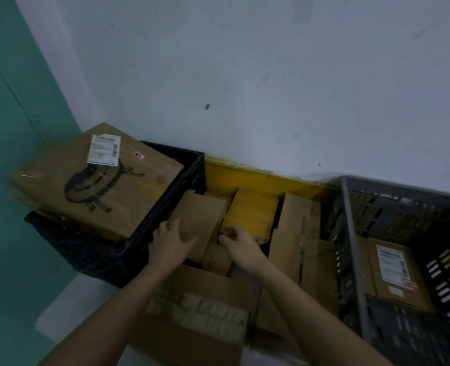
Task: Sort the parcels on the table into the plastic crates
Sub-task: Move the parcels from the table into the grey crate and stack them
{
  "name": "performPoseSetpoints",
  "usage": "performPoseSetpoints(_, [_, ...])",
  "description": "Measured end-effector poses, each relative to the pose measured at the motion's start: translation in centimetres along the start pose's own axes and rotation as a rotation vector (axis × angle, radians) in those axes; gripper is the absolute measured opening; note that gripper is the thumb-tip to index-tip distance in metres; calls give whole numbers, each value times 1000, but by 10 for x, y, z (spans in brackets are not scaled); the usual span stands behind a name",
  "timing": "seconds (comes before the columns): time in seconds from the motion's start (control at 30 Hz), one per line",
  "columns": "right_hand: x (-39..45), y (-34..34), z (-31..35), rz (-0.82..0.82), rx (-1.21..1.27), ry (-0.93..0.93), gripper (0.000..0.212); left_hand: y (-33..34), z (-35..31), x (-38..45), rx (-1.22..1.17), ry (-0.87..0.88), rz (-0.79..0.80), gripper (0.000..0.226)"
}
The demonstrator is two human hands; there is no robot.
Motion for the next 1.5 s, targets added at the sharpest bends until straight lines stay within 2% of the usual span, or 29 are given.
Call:
performPoseSetpoints(0.13, [23,42,-3,-16,100,132,58,6,14,8,-13,35,62,91])
performPoseSetpoints(0.23, [40,64,-7,-46,167,236,65,9,19,13,38,67,31,92])
performPoseSetpoints(0.4, [55,82,-14,-51,71,310,56,12,23,25,55,101,-4,88])
performPoseSetpoints(0.5, [56,83,-13,-90,46,326,42,12,23,29,63,106,-13,85])
performPoseSetpoints(0.57, [56,82,-14,-134,19,334,39,10,22,27,60,99,-28,83])
performPoseSetpoints(0.73, [53,82,-15,-221,-5,304,41,8,18,23,-97,118,18,74])
performPoseSetpoints(0.83, [48,81,-10,-249,12,296,40,5,15,23,-102,146,13,72])
performPoseSetpoints(1.0, [41,74,-5,-333,103,285,39,-6,4,17,-46,192,-50,71])
performPoseSetpoints(1.2, [27,59,6,-567,206,255,38,-30,-21,8,-43,286,-182,63])
performPoseSetpoints(1.3, [20,47,13,-648,303,178,37,-45,-37,5,-99,344,-254,59])
performPoseSetpoints(1.4, [16,36,22,-666,401,60,51,-54,-50,4,-226,410,-294,56])
performPoseSetpoints(1.5, [17,26,29,-668,328,-49,68,-57,-59,8,-374,335,-244,60])
Point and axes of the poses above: each hand's wrist, its own x-axis towards the middle knuckle, its own y-axis out of the palm, z = x × y, the point moved 3 cm from there along x, towards the middle knuckle, and after that the axes turned 7 degrees about -x, right-handed, at the moved point
